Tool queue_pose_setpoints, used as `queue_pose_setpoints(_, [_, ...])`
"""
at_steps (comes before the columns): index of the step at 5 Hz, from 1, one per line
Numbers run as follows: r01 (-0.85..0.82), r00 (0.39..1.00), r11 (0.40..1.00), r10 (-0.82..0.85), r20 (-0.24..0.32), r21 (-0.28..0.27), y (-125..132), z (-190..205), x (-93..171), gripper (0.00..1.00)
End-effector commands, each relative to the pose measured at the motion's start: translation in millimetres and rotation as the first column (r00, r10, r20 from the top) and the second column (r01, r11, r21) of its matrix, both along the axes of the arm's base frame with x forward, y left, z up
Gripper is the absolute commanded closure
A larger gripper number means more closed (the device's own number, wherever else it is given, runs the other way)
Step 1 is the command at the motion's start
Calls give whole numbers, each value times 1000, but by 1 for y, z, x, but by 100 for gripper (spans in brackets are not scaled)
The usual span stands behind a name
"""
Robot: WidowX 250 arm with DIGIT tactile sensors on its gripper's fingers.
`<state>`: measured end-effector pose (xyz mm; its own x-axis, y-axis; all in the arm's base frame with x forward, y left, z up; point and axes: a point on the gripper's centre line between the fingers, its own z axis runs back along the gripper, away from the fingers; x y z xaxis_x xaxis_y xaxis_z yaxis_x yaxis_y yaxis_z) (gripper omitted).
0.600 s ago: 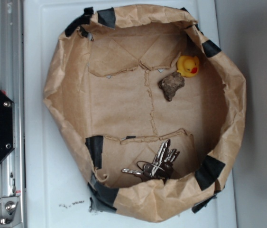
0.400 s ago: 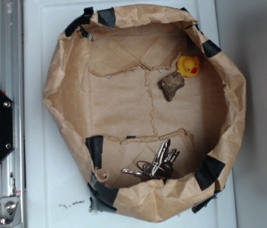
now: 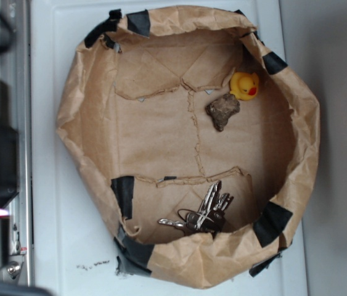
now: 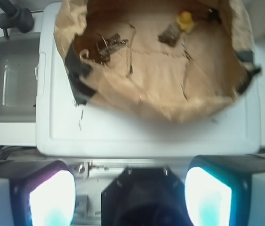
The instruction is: Grab the silver keys.
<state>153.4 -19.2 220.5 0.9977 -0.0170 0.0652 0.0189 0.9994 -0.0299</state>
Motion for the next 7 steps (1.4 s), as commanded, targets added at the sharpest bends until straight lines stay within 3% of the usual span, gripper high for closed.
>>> queue_pose_setpoints(1, [115,990,987,-105,92,-109,28,-22,53,0])
queue_pose_setpoints(2, [109,990,970,-86,112,-218,41,-33,73,0])
queue_pose_setpoints(4, [31,992,985,-9,130,-167,47,-83,101,0])
queue_pose_setpoints(5, [149,977,973,-118,175,-175,27,-101,89,0])
queue_pose_setpoints(6, [175,976,974,-152,157,-141,18,-121,82,0])
queue_pose_setpoints(7, [191,975,966,-166,148,-173,7,-132,81,0])
